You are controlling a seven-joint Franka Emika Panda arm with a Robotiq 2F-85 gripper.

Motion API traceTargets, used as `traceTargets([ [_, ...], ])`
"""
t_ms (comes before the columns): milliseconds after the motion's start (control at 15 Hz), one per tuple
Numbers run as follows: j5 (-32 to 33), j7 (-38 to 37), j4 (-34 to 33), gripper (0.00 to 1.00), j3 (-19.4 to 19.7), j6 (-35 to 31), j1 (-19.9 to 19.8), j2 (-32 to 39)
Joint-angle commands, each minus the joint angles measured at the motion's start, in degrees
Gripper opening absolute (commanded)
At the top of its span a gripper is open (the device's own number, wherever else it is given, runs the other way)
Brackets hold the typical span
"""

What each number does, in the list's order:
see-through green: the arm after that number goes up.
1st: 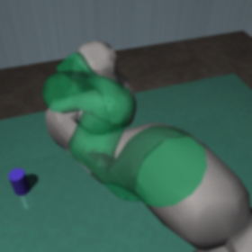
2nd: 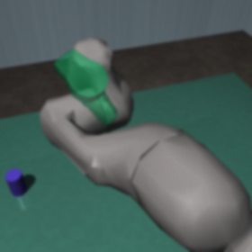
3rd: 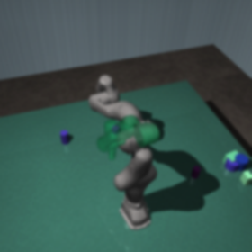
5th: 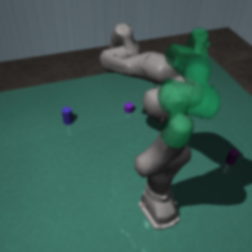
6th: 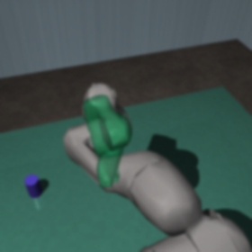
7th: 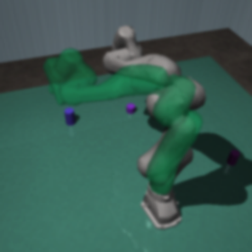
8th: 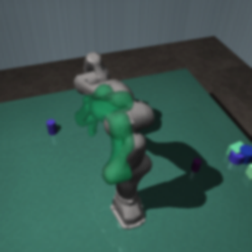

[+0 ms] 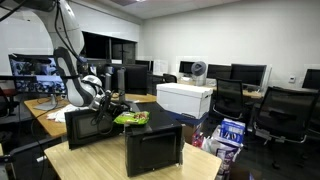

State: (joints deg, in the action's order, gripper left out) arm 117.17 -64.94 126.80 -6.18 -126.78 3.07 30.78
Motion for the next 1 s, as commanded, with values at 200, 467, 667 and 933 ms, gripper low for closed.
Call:
traceTargets([
  [200,-6.00,9.97,3.27,0.46,-1.92,-3.97,-1.77,-1.57],
  [467,-7.67,14.54,5.19,0.46,-2.45,-4.71,-1.56,-2.78],
  [667,-8.98,17.34,6.23,0.46,-2.81,-5.17,-1.48,-3.53],
  [933,-11.08,20.84,6.96,0.46,-3.17,-6.78,-1.56,-4.48],
])
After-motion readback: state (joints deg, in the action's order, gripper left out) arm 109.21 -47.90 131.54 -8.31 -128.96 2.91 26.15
